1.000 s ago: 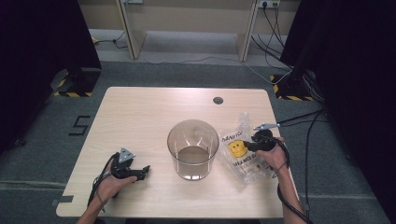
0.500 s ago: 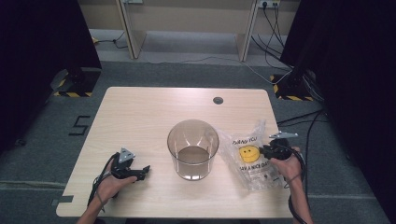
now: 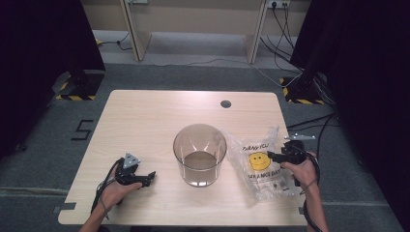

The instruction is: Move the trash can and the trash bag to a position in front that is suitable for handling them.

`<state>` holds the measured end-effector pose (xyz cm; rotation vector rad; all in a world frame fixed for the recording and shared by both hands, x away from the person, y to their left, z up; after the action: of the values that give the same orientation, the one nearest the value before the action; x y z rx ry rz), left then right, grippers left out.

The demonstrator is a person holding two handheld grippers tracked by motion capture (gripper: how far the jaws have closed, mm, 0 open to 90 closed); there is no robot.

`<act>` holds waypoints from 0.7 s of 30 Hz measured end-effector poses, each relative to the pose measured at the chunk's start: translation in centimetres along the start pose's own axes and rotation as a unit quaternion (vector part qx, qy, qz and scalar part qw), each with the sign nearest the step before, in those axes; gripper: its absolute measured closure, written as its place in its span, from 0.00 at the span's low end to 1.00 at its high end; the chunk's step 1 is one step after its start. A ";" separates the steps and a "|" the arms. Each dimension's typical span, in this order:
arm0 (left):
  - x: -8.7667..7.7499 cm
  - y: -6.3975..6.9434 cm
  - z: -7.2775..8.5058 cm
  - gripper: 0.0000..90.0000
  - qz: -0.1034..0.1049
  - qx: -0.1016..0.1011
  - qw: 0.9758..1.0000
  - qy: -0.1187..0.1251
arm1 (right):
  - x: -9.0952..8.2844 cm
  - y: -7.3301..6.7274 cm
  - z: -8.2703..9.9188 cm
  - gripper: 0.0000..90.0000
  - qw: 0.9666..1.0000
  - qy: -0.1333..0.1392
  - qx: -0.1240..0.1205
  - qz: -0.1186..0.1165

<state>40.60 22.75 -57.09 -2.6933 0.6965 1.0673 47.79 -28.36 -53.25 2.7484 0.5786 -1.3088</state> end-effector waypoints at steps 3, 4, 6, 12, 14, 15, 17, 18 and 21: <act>0.1 0.0 -0.1 0.13 0.001 0.000 1.000 -0.001 | 0.6 0.1 -0.2 0.34 1.000 -0.008 0.004 -0.007; 0.1 0.0 -0.1 0.13 0.001 0.001 1.000 -0.001 | 0.8 0.1 -0.3 0.34 1.000 -0.009 0.005 -0.007; 0.1 0.0 -0.1 0.13 0.001 -0.001 1.000 0.000 | 1.0 0.1 -0.5 0.33 1.000 -0.013 0.007 -0.006; 0.2 0.0 -0.2 0.12 0.001 0.001 1.000 -0.001 | 1.6 -0.2 -0.5 0.32 1.000 -0.018 0.004 -0.010; 0.3 0.0 -0.2 0.12 0.001 0.002 1.000 -0.001 | 1.7 -0.2 -0.4 0.31 1.000 -0.021 0.000 -0.008; 0.3 0.0 -0.2 0.12 0.001 0.002 1.000 -0.001 | 1.7 -0.1 -0.3 0.31 1.000 -0.021 0.001 -0.007; 0.3 0.0 -0.2 0.12 0.001 0.002 1.000 -0.001 | 1.7 -0.1 -0.2 0.31 1.000 -0.022 0.001 -0.007; 0.3 0.0 -0.2 0.12 0.001 0.002 1.000 -0.001 | 1.8 -0.1 -0.2 0.30 1.000 -0.021 0.002 -0.007; 0.3 0.0 -0.3 0.12 0.001 0.003 1.000 -0.001 | 2.0 -0.3 0.2 0.30 1.000 -0.029 -0.001 -0.007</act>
<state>40.94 22.52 -57.10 -2.6873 0.7018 1.0676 48.68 -27.52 -54.83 2.6995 0.5956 -1.3831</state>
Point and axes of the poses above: each handheld gripper's, and its own axes: x roughly forward along the jaws, z roughly out of its underside, y roughly to its right, the point moved 7 cm from there along x, roughly forward along the jaws, and after that the axes turned 1 degree about -y, right-handed, at the moved point
